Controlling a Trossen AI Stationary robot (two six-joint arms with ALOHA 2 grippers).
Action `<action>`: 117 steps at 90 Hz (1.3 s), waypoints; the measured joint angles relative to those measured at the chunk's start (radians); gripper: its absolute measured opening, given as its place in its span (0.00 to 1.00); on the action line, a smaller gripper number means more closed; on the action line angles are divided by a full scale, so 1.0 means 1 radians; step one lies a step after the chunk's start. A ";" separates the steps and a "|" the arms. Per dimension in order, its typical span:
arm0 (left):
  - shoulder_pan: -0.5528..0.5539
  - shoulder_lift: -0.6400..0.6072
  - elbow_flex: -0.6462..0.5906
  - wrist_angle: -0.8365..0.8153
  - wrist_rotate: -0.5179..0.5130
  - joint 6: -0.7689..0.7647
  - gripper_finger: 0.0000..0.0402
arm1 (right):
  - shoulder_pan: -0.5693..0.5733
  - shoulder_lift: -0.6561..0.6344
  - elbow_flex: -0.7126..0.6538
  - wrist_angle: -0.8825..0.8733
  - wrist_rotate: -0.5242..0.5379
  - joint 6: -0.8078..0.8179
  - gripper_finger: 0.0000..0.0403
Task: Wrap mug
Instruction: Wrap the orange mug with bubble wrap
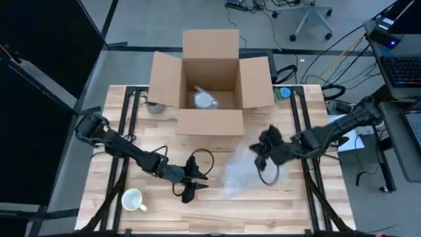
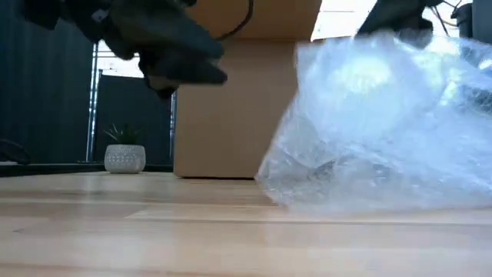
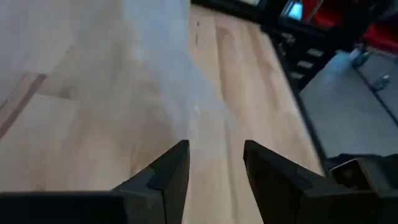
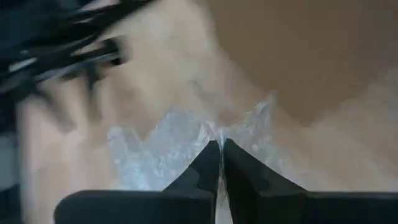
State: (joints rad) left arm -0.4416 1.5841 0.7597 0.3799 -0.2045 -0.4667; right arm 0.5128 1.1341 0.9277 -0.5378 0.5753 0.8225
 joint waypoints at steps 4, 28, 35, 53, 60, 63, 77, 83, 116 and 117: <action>0.000 -0.017 0.000 0.008 -0.001 0.000 0.36 | 0.037 0.015 0.001 0.039 0.017 -0.022 0.00; 0.008 -0.015 0.001 0.130 -0.013 0.001 0.36 | 0.071 0.145 0.001 0.115 0.116 -0.051 0.00; 0.014 0.001 0.001 0.174 -0.014 0.001 0.36 | 0.058 0.195 0.001 0.159 0.111 -0.112 0.00; 0.042 0.011 0.001 0.211 -0.059 0.000 0.36 | 0.038 0.302 0.001 0.416 0.104 -0.334 0.00; 0.055 0.011 0.001 0.214 -0.062 0.001 0.36 | 0.038 0.320 0.001 0.503 0.101 -0.406 0.00; 0.060 0.011 0.001 0.213 -0.062 0.001 0.36 | 0.038 0.324 0.001 0.525 0.099 -0.426 0.00; 0.076 0.012 0.001 0.195 -0.062 0.018 0.36 | 0.039 0.325 0.001 0.575 0.097 -0.470 0.00; 0.082 0.012 0.001 0.195 -0.062 0.020 0.36 | 0.039 0.325 0.001 0.580 0.097 -0.471 0.00; 0.083 0.013 0.001 0.208 0.020 0.085 0.36 | 0.024 0.325 0.001 0.573 0.097 -0.473 0.00; 0.085 0.013 0.001 0.203 0.012 0.087 0.36 | 0.025 0.325 0.001 0.573 0.096 -0.474 0.00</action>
State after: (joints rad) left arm -0.3562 1.5969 0.7605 0.5828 -0.1923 -0.3796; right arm 0.5374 1.4590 0.9291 0.0349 0.6716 0.3489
